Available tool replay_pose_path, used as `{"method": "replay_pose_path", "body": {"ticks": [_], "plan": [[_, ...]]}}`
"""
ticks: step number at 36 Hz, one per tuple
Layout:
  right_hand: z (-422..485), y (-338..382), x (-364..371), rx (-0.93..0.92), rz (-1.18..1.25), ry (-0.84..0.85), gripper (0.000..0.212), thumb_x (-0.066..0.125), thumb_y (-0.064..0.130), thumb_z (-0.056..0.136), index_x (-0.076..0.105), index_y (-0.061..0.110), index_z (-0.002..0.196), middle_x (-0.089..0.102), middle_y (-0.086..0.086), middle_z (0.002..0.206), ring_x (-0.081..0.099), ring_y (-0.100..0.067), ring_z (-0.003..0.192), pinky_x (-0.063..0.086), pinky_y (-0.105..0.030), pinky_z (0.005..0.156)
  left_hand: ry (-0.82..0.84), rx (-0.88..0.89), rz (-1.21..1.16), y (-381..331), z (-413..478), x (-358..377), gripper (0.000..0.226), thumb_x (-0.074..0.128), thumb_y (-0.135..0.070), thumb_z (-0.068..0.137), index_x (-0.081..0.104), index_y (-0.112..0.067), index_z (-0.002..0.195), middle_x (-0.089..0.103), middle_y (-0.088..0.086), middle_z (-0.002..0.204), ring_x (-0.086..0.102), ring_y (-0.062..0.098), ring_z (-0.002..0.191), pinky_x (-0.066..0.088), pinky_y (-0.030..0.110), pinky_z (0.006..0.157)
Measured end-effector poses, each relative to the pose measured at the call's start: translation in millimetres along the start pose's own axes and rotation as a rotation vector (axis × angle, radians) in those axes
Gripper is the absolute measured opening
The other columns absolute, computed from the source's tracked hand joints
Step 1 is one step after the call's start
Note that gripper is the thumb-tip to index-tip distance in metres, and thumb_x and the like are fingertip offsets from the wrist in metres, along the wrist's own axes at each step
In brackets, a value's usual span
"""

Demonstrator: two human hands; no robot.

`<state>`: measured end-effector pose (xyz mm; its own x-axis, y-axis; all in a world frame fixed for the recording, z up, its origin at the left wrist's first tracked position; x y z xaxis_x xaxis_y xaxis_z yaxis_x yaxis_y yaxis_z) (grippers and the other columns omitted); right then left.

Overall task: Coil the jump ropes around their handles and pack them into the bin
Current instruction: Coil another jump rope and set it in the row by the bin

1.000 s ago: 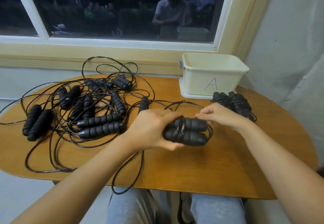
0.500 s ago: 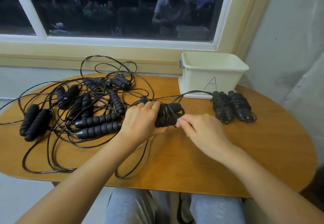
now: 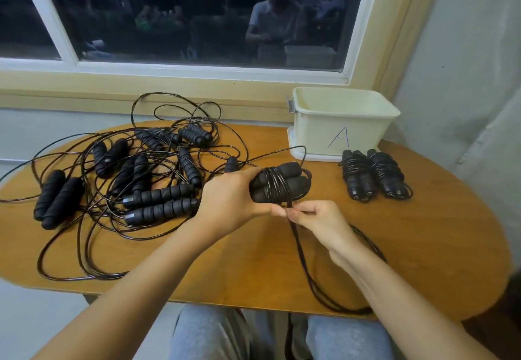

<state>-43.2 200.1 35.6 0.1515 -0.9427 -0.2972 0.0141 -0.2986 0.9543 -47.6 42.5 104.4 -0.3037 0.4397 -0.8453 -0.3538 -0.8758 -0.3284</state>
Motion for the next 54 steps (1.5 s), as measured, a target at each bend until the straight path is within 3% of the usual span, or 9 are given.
{"method": "replay_pose_path", "body": {"ticks": [5, 10, 19, 26, 29, 38, 45, 48, 54], "plan": [[7, 1, -14, -0.063, -0.030, -0.197, 0.017, 0.083, 0.018, 0.075, 0.073, 0.025, 0.086, 0.075, 0.009, 0.086, 0.070, -0.009, 0.087, 0.056, -0.025, 0.082, 0.071, -0.028, -0.056, 3, 0, 3, 0.102, 0.057, -0.095, 0.047, 0.059, -0.034, 0.129, 0.071, -0.012, 0.096, 0.067, 0.014, 0.093, 0.049, 0.028, 0.071], [0, 36, -31, -0.349, -0.280, -0.379, 0.096, 0.091, 0.021, 0.063, 0.041, 0.023, 0.145, 0.050, 0.007, 0.136, 0.047, -0.006, 0.119, 0.039, -0.017, 0.094, 0.149, -0.037, -0.088, 4, 0, 8, 0.083, 0.054, -0.087, 0.052, 0.063, -0.035, 0.116, 0.065, -0.016, 0.081, 0.060, 0.007, 0.077, 0.043, 0.026, 0.062], [-15, 63, 7, -1.176, -1.202, -0.114, 0.064, 0.074, 0.041, 0.084, 0.053, 0.021, 0.141, 0.062, -0.004, 0.135, 0.063, -0.021, 0.115, 0.026, -0.064, 0.114, 0.335, 0.001, -0.220, -4, -2, 25, 0.067, 0.049, -0.080, 0.065, 0.067, -0.025, 0.098, 0.062, -0.007, 0.072, 0.055, 0.006, 0.063, 0.039, 0.020, 0.054], [-6, 59, -15, -0.636, -0.724, -0.059, 0.057, 0.068, 0.051, 0.082, 0.050, 0.040, 0.135, 0.067, 0.001, 0.127, 0.049, -0.025, 0.132, 0.013, -0.044, 0.115, 0.450, -0.540, -0.982, 28, -7, 27, 0.101, 0.029, -0.087, 0.064, 0.057, -0.014, 0.128, 0.074, 0.008, 0.096, 0.075, 0.023, 0.080, 0.059, 0.027, 0.068], [-2, 45, -22, -0.412, -0.253, 0.000, 0.047, 0.073, 0.032, 0.084, 0.053, 0.049, 0.123, 0.067, 0.019, 0.121, 0.054, -0.009, 0.127, 0.039, -0.039, 0.112, 0.432, -0.523, -1.226, 20, -14, 28, 0.089, 0.042, -0.078, 0.072, 0.059, -0.007, 0.123, 0.071, 0.015, 0.111, 0.072, 0.026, 0.096, 0.058, 0.026, 0.080], [-11, 28, -23, -0.241, 0.327, -0.143, 0.018, 0.066, 0.020, 0.092, 0.071, 0.022, 0.109, 0.076, 0.008, 0.100, 0.071, -0.006, 0.096, 0.052, -0.016, 0.076, 0.176, -0.228, -0.883, -25, -24, 31, 0.057, 0.063, -0.022, 0.094, 0.027, -0.055, 0.122, 0.061, -0.028, 0.104, 0.059, -0.015, 0.099, 0.045, 0.007, 0.081], [-14, 8, -20, -0.056, 0.498, -0.155, 0.034, 0.067, 0.043, 0.086, 0.074, 0.018, 0.108, 0.077, -0.003, 0.101, 0.070, -0.024, 0.103, 0.050, -0.042, 0.099, 0.115, -0.298, -1.044, -18, -21, 34, 0.062, 0.056, -0.010, 0.097, 0.027, -0.014, 0.152, 0.074, -0.018, 0.096, 0.065, -0.007, 0.102, 0.047, 0.010, 0.088], [-10, 2, -15, 0.005, 0.609, -0.106, 0.047, 0.067, 0.042, 0.086, 0.068, 0.010, 0.120, 0.074, -0.013, 0.109, 0.068, -0.036, 0.106, 0.048, -0.055, 0.102, 0.167, -0.367, -1.134, -12, -15, 44, 0.055, 0.059, -0.019, 0.093, 0.044, -0.009, 0.145, 0.075, -0.002, 0.107, 0.063, 0.009, 0.111, 0.033, 0.040, 0.116], [16, -5, -12, 0.057, 0.512, -0.045, 0.054, 0.058, 0.056, 0.083, 0.068, 0.015, 0.117, 0.076, -0.005, 0.105, 0.071, -0.025, 0.103, 0.053, -0.039, 0.094, 0.132, -0.425, -1.191, 6, 8, 57, 0.044, 0.073, -0.031, 0.076, 0.070, -0.007, 0.113, 0.075, 0.007, 0.106, 0.068, 0.020, 0.107, 0.036, 0.048, 0.114]]}}
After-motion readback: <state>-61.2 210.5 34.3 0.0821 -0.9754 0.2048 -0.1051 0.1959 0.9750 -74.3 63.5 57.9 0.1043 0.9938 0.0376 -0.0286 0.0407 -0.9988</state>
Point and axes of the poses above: each hand's wrist, its own z-axis towards the middle knuckle, its own x-axis out of the palm, y = z × x, the point moved 9 cm from there along z, towards the middle knuckle
